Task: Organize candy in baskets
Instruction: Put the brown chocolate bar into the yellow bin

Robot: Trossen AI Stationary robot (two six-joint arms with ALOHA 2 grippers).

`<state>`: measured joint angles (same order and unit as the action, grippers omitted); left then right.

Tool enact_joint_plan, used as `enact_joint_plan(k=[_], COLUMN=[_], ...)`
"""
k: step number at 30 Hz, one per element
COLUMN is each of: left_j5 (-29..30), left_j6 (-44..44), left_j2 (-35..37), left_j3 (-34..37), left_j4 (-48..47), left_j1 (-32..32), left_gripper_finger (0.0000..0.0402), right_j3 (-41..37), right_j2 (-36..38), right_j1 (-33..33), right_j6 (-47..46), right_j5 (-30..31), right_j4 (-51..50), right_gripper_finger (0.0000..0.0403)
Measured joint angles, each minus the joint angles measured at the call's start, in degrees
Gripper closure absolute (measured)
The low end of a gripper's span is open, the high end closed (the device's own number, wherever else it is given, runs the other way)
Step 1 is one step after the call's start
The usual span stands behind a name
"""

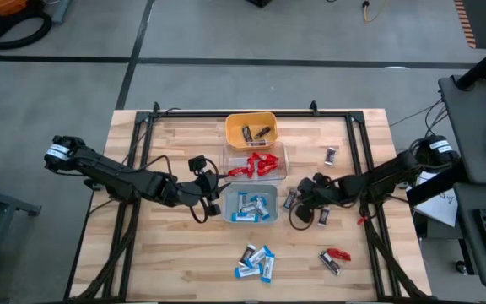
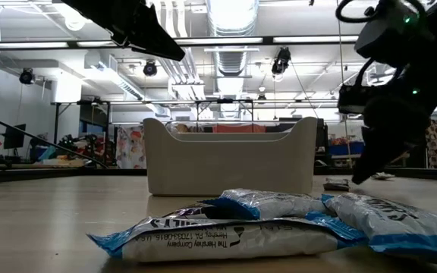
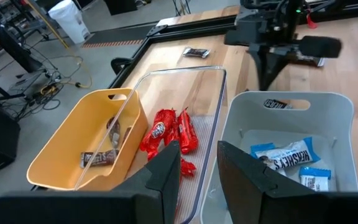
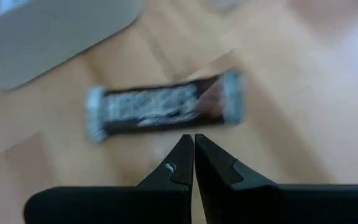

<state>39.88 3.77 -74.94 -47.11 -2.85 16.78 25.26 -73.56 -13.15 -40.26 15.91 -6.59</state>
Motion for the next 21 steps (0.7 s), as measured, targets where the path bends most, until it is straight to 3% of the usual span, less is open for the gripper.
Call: enact_joint_plan(k=[4, 8, 14, 21], left_j5=[0.0, 0.0, 0.0, 0.0], left_j6=[0.2, 0.1, -0.2, 0.0], left_j2=[0.0, 0.0, 0.0, 0.0], left_j3=[0.0, 0.0, 0.0, 0.0], left_j4=[0.0, 0.0, 0.0, 0.0], left_j1=[0.0, 0.0, 0.0, 0.0], left_gripper_finger=[0.0311, 0.0311, 0.0311, 0.0311], right_j3=[1.0, 2.6, 3.0, 0.9], right_j2=[0.0, 0.0, 0.0, 0.0], right_j1=[-2.7, -4.2, -1.1, 1.1], right_j6=[-2.3, -0.4, 3.9, 5.3], right_j5=[-4.2, 1.8, 11.5, 12.1], right_j4=[-0.8, -0.5, -0.4, -0.6], right_gripper_finger=[0.0394, 0.0394, 0.0394, 0.0394])
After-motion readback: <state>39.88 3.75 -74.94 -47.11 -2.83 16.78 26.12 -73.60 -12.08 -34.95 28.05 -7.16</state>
